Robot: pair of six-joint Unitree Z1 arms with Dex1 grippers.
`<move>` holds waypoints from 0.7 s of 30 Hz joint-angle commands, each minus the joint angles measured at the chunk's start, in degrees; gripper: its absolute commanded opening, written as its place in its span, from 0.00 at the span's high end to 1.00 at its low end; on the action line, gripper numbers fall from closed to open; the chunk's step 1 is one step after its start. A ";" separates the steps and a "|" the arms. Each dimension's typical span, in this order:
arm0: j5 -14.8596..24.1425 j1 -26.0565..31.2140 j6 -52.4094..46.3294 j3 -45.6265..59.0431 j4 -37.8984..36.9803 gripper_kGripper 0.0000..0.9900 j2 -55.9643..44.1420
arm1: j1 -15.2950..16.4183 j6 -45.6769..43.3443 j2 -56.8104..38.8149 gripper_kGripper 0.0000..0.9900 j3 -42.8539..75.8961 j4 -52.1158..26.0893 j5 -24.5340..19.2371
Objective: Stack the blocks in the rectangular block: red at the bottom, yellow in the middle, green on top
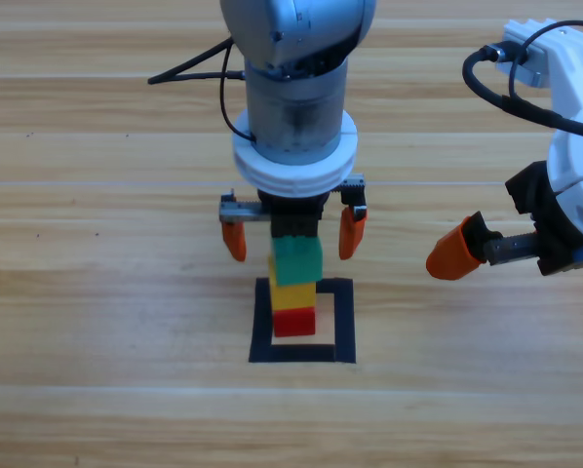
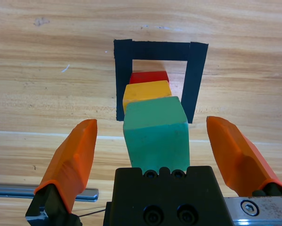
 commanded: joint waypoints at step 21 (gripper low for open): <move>20.69 -14.12 19.16 48.65 -38.76 0.00 -45.06 | -1.27 -16.71 -12.74 0.01 -1.75 1.07 8.03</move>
